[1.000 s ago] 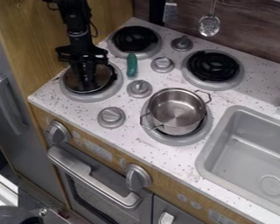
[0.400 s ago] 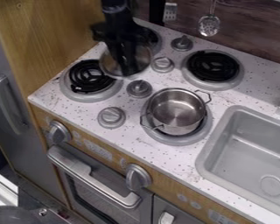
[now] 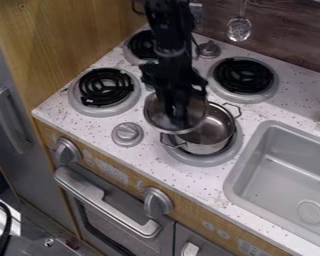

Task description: Close the pot

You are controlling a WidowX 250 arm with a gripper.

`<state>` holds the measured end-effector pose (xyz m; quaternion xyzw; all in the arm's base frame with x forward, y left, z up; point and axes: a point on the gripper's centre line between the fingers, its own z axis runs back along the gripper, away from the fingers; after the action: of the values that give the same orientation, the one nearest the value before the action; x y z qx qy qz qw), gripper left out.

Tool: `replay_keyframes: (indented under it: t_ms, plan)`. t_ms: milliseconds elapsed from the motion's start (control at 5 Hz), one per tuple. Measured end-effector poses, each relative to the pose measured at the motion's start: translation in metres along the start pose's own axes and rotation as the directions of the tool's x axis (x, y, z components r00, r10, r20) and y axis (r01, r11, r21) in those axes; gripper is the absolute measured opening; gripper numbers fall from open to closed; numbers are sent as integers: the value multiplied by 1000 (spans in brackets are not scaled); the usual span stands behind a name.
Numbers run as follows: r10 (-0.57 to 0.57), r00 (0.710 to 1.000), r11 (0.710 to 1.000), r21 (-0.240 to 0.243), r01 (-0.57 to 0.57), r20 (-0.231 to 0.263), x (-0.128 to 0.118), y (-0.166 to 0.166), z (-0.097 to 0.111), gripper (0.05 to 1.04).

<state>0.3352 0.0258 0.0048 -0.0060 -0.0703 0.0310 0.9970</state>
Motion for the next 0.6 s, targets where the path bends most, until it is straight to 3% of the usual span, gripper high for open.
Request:
replay_keyframes:
  t_ms: [200,600]
  plan:
    - [-38,999,999,-1,38,-19,-3,-15,-17,271]
    - [-58,998,998,2,58,20,22,-36,-25,271]
